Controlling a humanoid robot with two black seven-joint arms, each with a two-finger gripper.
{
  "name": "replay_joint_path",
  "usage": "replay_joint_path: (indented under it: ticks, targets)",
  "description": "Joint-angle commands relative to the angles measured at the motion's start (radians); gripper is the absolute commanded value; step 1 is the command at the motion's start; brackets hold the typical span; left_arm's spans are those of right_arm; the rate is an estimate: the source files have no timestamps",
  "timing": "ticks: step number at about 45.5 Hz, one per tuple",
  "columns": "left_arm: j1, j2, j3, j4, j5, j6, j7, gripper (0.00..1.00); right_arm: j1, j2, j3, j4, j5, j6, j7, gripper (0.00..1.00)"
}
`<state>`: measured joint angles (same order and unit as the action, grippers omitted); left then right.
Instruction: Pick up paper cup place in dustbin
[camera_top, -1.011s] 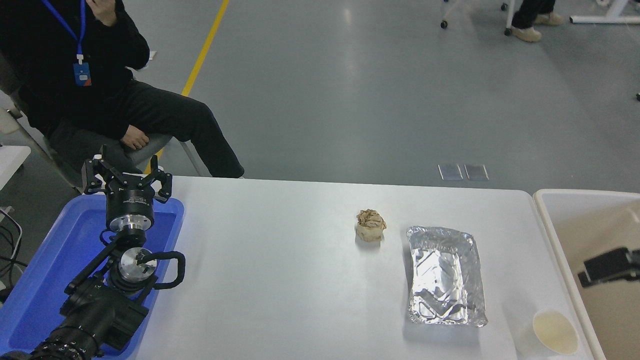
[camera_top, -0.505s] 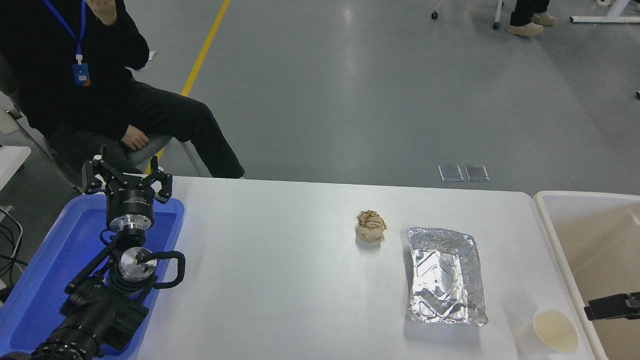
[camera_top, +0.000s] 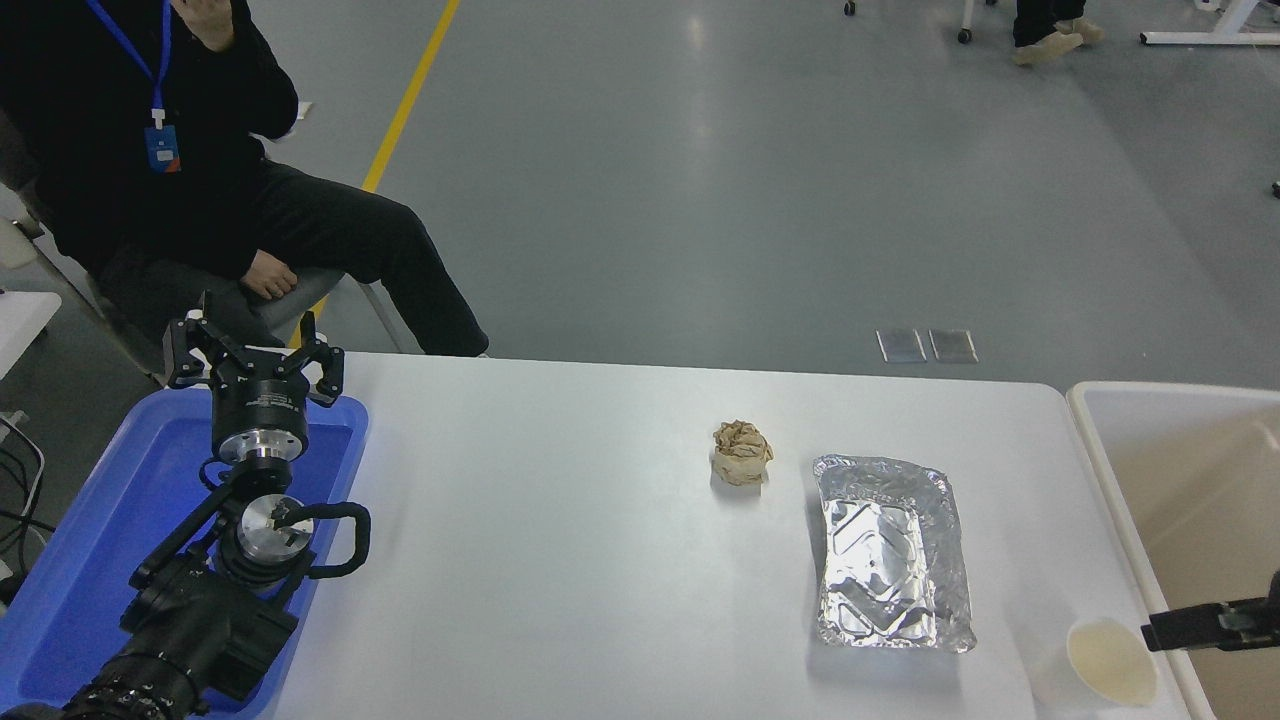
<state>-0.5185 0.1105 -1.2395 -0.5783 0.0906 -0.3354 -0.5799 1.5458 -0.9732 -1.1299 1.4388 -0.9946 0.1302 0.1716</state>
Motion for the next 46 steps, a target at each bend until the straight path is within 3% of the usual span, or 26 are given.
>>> replay_joint_path:
  ticks: [1, 41, 46]
  targets:
    - [0.0, 0.0, 0.0, 0.0, 0.0, -0.001, 0.0, 0.99, -0.115, 0.017, 0.071, -0.066, 0.001, -0.044, 0.002, 1.0]
    - [0.0, 0.0, 0.0, 0.0, 0.0, -0.001, 0.0, 0.99, -0.283, 0.028, 0.16, -0.106, -0.001, -0.122, 0.011, 1.0]
    - [0.0, 0.0, 0.0, 0.0, 0.0, -0.001, 0.0, 0.99, -0.293, 0.031, 0.16, -0.107, -0.001, -0.133, 0.017, 0.92]
